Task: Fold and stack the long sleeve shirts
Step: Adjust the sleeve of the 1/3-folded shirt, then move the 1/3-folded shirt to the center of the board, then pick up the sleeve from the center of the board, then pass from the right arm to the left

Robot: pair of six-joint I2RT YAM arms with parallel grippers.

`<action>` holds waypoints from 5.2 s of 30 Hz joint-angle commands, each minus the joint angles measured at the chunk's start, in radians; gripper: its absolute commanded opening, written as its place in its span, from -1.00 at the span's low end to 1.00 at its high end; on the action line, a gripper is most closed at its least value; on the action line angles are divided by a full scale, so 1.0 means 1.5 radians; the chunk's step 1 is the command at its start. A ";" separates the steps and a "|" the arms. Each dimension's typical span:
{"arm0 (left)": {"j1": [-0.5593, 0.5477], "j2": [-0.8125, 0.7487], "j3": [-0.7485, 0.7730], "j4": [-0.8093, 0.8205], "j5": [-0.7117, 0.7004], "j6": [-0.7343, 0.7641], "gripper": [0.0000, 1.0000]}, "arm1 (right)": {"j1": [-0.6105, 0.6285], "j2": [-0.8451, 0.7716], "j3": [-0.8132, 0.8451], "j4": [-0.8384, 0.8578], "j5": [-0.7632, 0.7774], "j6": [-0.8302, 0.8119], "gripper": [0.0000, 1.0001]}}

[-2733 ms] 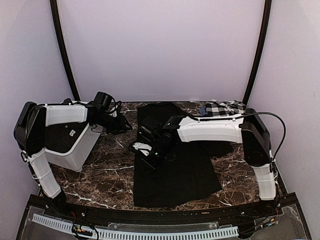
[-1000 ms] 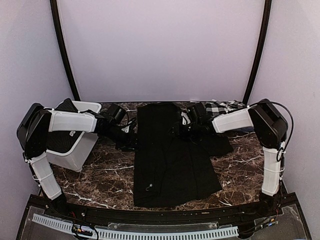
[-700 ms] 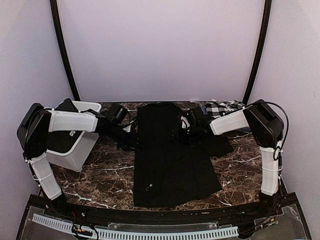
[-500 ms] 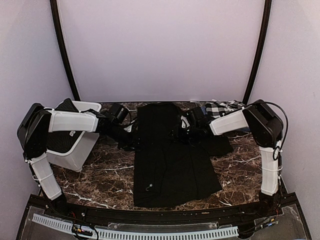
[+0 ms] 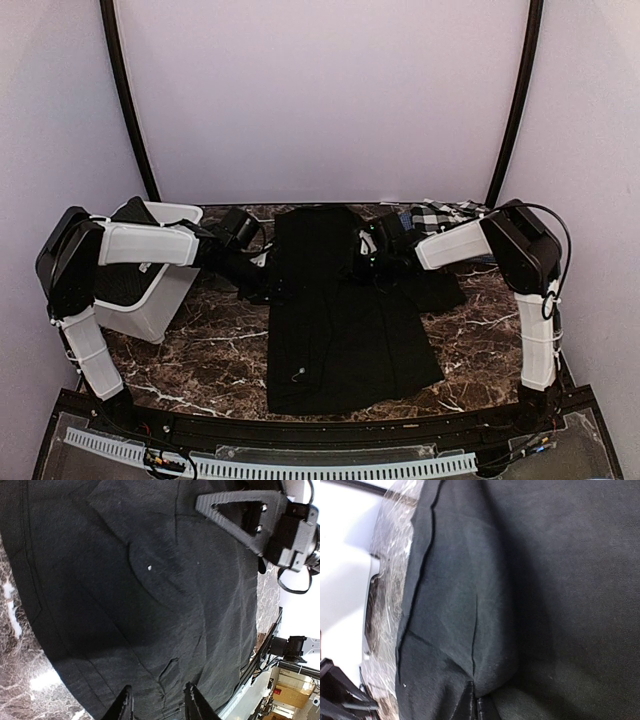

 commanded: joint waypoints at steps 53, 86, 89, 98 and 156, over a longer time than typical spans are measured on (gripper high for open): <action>-0.049 0.135 0.073 0.107 0.012 -0.030 -0.34 | -0.032 -0.317 -0.051 -0.210 0.303 -0.227 0.27; 0.026 0.040 0.006 -0.003 -0.051 0.048 -0.36 | -0.161 -0.527 -0.357 -0.282 0.434 -0.168 0.28; 0.020 0.039 0.039 -0.013 -0.048 0.053 -0.36 | -0.195 -0.549 -0.395 -0.256 0.413 -0.182 0.27; 0.018 0.026 0.076 -0.033 -0.046 0.062 -0.36 | -0.295 -0.511 -0.455 -0.118 0.282 -0.241 0.29; 0.011 -0.061 0.024 0.012 -0.027 0.066 -0.35 | 0.045 -0.196 0.027 -0.111 0.044 -0.134 0.06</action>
